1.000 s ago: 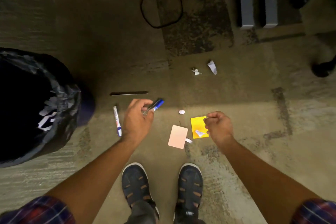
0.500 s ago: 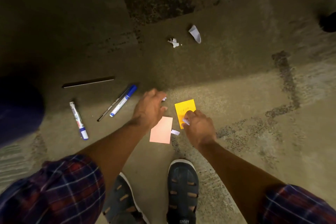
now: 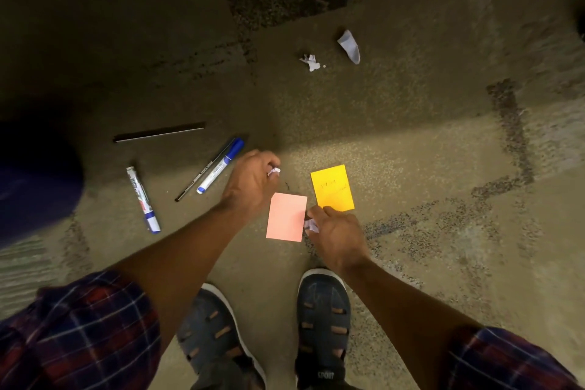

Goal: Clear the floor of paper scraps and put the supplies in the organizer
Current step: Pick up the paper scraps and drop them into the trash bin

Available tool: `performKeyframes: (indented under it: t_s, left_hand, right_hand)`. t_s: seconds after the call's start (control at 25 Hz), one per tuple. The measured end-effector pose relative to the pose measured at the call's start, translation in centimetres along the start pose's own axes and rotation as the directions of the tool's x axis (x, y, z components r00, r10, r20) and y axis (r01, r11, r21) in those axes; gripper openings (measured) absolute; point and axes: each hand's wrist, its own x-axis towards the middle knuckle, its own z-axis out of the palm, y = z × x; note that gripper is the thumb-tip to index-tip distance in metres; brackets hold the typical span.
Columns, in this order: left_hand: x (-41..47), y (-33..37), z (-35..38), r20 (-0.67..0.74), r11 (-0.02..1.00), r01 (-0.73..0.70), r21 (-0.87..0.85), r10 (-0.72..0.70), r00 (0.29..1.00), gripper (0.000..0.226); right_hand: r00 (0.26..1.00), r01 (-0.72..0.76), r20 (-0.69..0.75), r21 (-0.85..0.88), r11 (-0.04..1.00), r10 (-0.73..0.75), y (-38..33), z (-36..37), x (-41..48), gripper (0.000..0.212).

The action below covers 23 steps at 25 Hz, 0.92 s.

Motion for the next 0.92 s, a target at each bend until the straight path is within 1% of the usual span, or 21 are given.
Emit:
performKeyframes:
  t_s: [0.08, 0.16, 0.24, 0.32, 0.36, 0.4, 0.44, 0.48, 0.52, 0.56, 0.6, 0.64, 0.68, 0.72, 0.76, 0.8, 0.84, 0.92]
  left_hand:
    - [-1.0, -0.8, -0.3, -0.043, 0.994, 0.068, -0.086, -0.072, 0.997, 0.014]
    - [-2.0, -1.6, -0.3, -0.058, 0.984, 0.105, -0.147, -0.114, 0.992, 0.012]
    - [-2.9, -2.5, -0.2, -0.059, 0.972, 0.108, -0.211, -0.123, 0.991, 0.011]
    - [-3.8, -3.2, -0.2, -0.065, 0.965, 0.111, -0.238, -0.13, 0.989, 0.012]
    - [-4.3, -3.3, -0.3, -0.064, 0.962, 0.121, -0.245, -0.141, 0.988, 0.012]
    - [-4.9, -3.3, -0.4, -0.06, 0.957, 0.14, -0.253, -0.16, 0.985, 0.012]
    - [-5.6, -3.3, -0.8, -0.052, 0.95, 0.163, -0.265, -0.183, 0.982, 0.012]
    - [-6.4, -3.2, -1.1, -0.039, 0.94, 0.191, -0.284, -0.21, 0.977, 0.011]
    - [-7.2, -3.0, -1.5, -0.027, 0.924, 0.223, -0.31, -0.243, 0.97, 0.011]
    - [-8.2, -2.7, -2.2, -0.021, 0.901, 0.261, -0.348, -0.286, 0.958, 0.011]
    - [-9.0, -2.4, -2.9, -0.02, 0.863, 0.308, -0.401, -0.344, 0.939, 0.01]
    - [-10.0, -2.0, -3.9, -0.019, 0.808, 0.358, -0.467, -0.414, 0.91, 0.01]
    - [-10.8, -1.4, -5.0, -0.014, 0.744, 0.397, -0.538, -0.478, 0.878, 0.012]
    - [-11.6, -0.8, -6.2, -0.007, 0.675, 0.415, -0.61, -0.529, 0.849, 0.014]
    - [-12.4, -0.1, -7.6, -0.01, 0.609, 0.405, -0.682, -0.561, 0.828, 0.016]
    - [-13.1, 0.6, -9.1, -0.02, 0.551, 0.375, -0.745, -0.581, 0.814, 0.017]
    - [-13.9, 1.2, -11.0, -0.043, 0.504, 0.331, -0.798, -0.595, 0.802, 0.017]
    - [-15.3, 1.9, -14.7, -0.103, 0.438, 0.237, -0.867, -0.624, 0.774, 0.014]
  right_hand:
    - [0.999, -0.045, -0.02, -0.004, 0.999, 0.045, -0.8, 0.4, 0.4, 0.029]
    - [0.999, -0.043, -0.026, -0.043, 0.998, 0.042, -1.3, 0.8, 0.1, 0.027]
    - [0.999, -0.032, -0.026, -0.068, 0.997, 0.03, -1.5, 1.0, -0.3, 0.025]
    - [0.999, -0.031, -0.024, -0.08, 0.996, 0.029, -1.6, 1.0, -0.2, 0.023]
    - [0.999, -0.043, -0.021, -0.062, 0.997, 0.042, -1.6, 0.9, -0.1, 0.019]
    - [0.996, -0.083, -0.018, 0.007, 0.997, 0.083, -1.6, 0.7, -0.2, 0.014]
    - [0.988, -0.149, -0.019, 0.133, 0.98, 0.153, -1.7, 0.3, -0.4, 0.009]
    - [0.968, -0.236, -0.011, 0.289, 0.928, 0.25, -1.7, -0.2, -0.6, 0.009]
    - [0.937, -0.32, 0.02, 0.442, 0.838, 0.348, -1.9, -0.9, -0.9, 0.011]
    - [0.899, -0.391, 0.072, 0.577, 0.717, 0.433, -2.3, -1.9, -1.1, 0.01]
    - [0.862, -0.434, 0.143, 0.703, 0.563, 0.486, -3.2, -3.1, -1.3, 0.008]
    - [0.838, -0.444, 0.218, 0.805, 0.393, 0.5, -4.5, -4.7, -1.6, 0.007]
    - [0.83, -0.432, 0.279, 0.87, 0.239, 0.483, -6.0, -6.4, -1.8, 0.008]
    - [0.832, -0.417, 0.322, 0.9, 0.128, 0.452, -7.5, -8.1, -2.0, 0.009]
    - [0.84, -0.409, 0.339, 0.909, 0.084, 0.423, -9.2, -9.8, -2.1, 0.008]
    - [0.853, -0.4, 0.339, 0.913, 0.078, 0.397, -10.8, -11.4, -2.3, 0.005]
    - [0.87, -0.382, 0.33, 0.921, 0.077, 0.366, -12.7, -13.1, -2.4, 0.002]
    - [0.901, -0.338, 0.307, 0.94, 0.052, 0.308, -16.4, -16.0, -2.6, 0.004]
